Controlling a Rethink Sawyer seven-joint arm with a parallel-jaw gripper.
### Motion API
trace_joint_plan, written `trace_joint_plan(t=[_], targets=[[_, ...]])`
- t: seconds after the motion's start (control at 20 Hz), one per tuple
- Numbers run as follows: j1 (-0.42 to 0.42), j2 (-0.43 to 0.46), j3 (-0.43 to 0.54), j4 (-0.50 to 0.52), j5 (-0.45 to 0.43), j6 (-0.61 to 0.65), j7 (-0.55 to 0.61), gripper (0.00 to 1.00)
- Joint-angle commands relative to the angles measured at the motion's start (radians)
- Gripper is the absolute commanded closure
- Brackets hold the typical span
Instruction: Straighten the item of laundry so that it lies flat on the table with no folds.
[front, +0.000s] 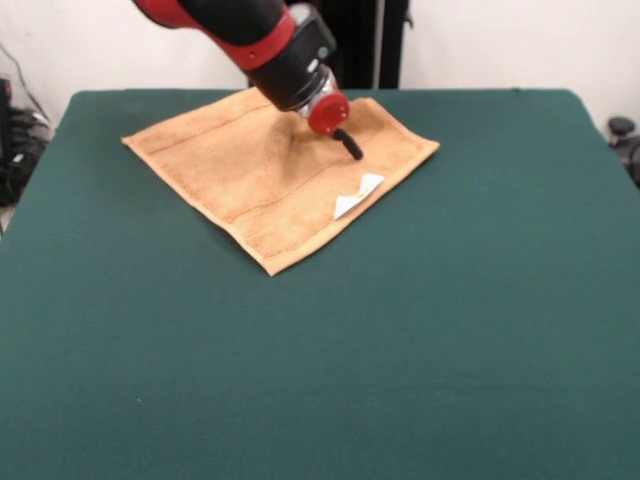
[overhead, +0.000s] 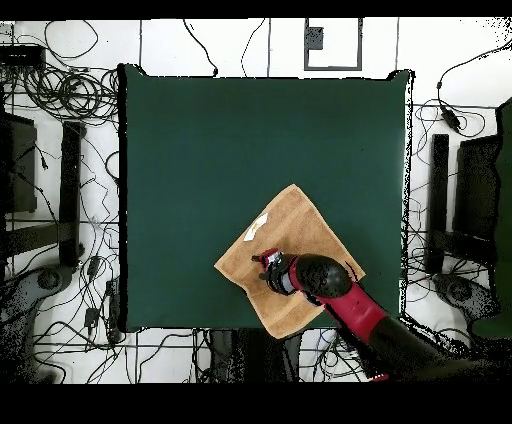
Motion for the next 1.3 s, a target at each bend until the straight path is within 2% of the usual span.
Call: trace_joint_plan(t=[0.05, 0.35, 0.5, 0.75, 0.95, 1.3], targets=[[0.028, 0.125, 0.1, -0.161, -0.041, -0.074, -0.011, 0.0], [0.01, 0.192, 0.104, -0.182, -0.092, -0.207, 0.015, 0.0], [-0.006, 0.231, 0.129, -0.169, -0.124, -0.33, 0.061, 0.0], [0.0, 0.194, 0.168, -0.129, -0.124, -0.355, 0.126, 0.0], [0.01, 0.177, 0.185, -0.109, -0.139, -0.42, 0.167, 0.0], [0.106, 0.116, 0.134, -0.028, -0.12, -0.655, 0.331, 0.0]])
